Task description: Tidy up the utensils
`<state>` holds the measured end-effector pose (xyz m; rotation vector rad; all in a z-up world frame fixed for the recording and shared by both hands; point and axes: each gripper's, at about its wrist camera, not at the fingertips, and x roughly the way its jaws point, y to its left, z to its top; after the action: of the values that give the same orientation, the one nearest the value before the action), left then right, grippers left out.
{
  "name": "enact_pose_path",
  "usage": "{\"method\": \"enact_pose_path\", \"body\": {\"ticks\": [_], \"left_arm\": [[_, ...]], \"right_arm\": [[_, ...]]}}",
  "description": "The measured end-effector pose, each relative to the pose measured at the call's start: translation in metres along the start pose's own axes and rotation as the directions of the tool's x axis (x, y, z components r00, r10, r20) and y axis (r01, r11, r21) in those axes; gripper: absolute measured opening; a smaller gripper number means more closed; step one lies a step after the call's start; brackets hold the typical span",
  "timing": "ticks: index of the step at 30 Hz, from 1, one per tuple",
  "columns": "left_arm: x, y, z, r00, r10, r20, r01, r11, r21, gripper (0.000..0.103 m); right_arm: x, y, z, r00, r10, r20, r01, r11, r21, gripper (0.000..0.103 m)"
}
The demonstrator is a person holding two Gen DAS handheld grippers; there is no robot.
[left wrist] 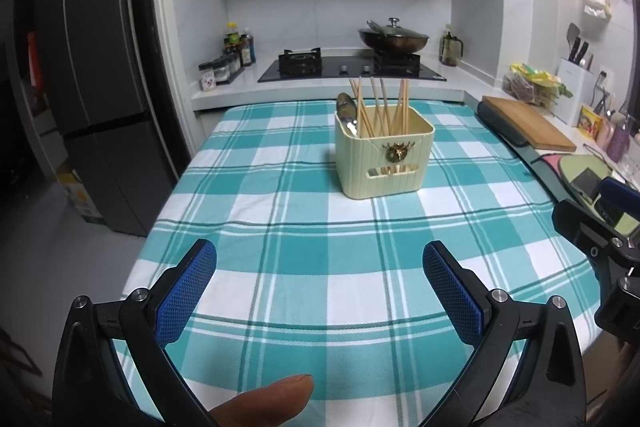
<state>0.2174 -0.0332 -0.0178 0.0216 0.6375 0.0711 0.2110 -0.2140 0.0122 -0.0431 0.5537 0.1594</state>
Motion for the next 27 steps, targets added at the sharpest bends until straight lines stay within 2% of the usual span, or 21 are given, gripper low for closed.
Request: {"method": "enact_pose_path", "body": {"ticks": [27], "left_arm": [[0.0023, -0.0002, -0.0016, 1.0, -0.003, -0.008, 0.003, 1.0, -0.004, 0.103]], "right_arm": [[0.0, 0.0031, 0.0015, 1.0, 0.002, 0.0, -0.002, 1.0, -0.005, 0.09]]}}
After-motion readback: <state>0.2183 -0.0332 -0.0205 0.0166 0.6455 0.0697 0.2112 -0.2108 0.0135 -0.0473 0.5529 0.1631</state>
